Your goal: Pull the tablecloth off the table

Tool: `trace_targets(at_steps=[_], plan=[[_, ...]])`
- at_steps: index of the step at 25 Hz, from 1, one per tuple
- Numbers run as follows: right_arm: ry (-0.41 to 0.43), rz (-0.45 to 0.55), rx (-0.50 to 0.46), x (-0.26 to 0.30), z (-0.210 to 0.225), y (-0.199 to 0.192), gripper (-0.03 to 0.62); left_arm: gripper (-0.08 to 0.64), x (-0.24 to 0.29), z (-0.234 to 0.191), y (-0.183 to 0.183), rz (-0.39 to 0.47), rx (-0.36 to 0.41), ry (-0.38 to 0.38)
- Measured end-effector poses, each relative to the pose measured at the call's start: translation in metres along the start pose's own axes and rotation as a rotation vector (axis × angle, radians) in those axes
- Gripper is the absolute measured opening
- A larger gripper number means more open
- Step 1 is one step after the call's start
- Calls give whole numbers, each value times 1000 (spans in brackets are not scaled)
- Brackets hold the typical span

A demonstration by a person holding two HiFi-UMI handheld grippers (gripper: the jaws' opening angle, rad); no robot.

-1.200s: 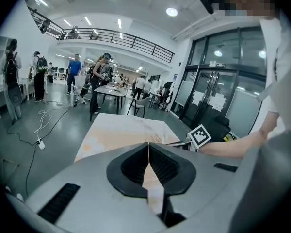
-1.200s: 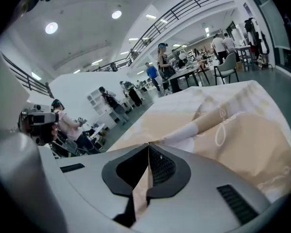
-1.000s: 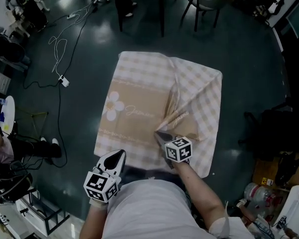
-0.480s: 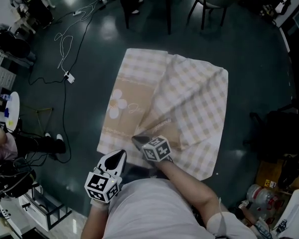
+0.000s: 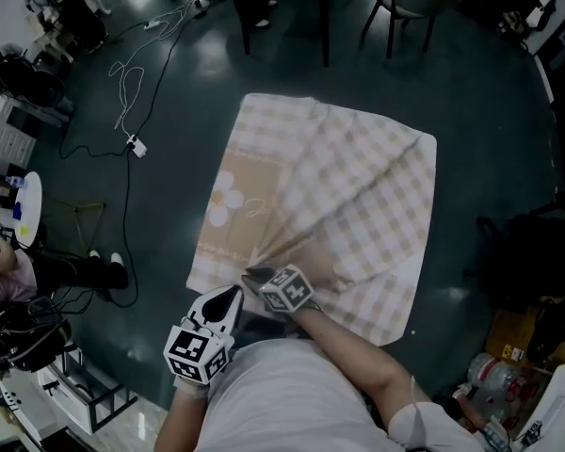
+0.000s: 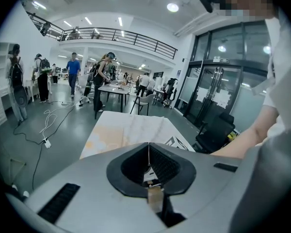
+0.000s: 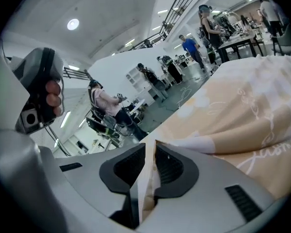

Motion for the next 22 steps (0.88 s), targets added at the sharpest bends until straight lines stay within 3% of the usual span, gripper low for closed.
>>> trace_targets(at_steps=[1, 2, 3, 9, 13, 16, 17, 19, 22], plan=[[-1, -5, -11, -7, 1, -1, 57, 12, 2, 3, 3, 1, 0, -1], [-6, -6, -16, -16, 4, -2, 161, 12, 5, 7, 6, 2, 1, -1], [-14, -2, -18, -26, 7, -4, 194, 12, 6, 10, 7, 2, 2, -2], [-93, 136, 70, -88, 35, -4, 201, 13, 15, 10, -7, -15, 20, -33], [-188, 206, 112, -148, 61, -1, 201, 14, 42, 5, 0, -48, 70, 4], [-264, 255, 148, -179, 67, -8, 201, 16, 60, -22, -6, -90, 104, 37], [-288, 269, 158, -186, 67, -11, 201, 36, 66, -34, -10, -107, 97, 41], [-334, 290, 176, -200, 66, -18, 202, 148, 80, -59, -15, -143, 70, 51], [-398, 301, 197, -219, 67, -26, 201, 190, 102, -95, -16, -171, 50, 83]])
Point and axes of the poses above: the fingertips, and each gripper's own axes: x forward along the fingers, z to its right, y out of its top, the point moved 1 cm from there along -x, backward along the fingers, and after that the axes turned 3 degrees about y, right-handed, at the moved point
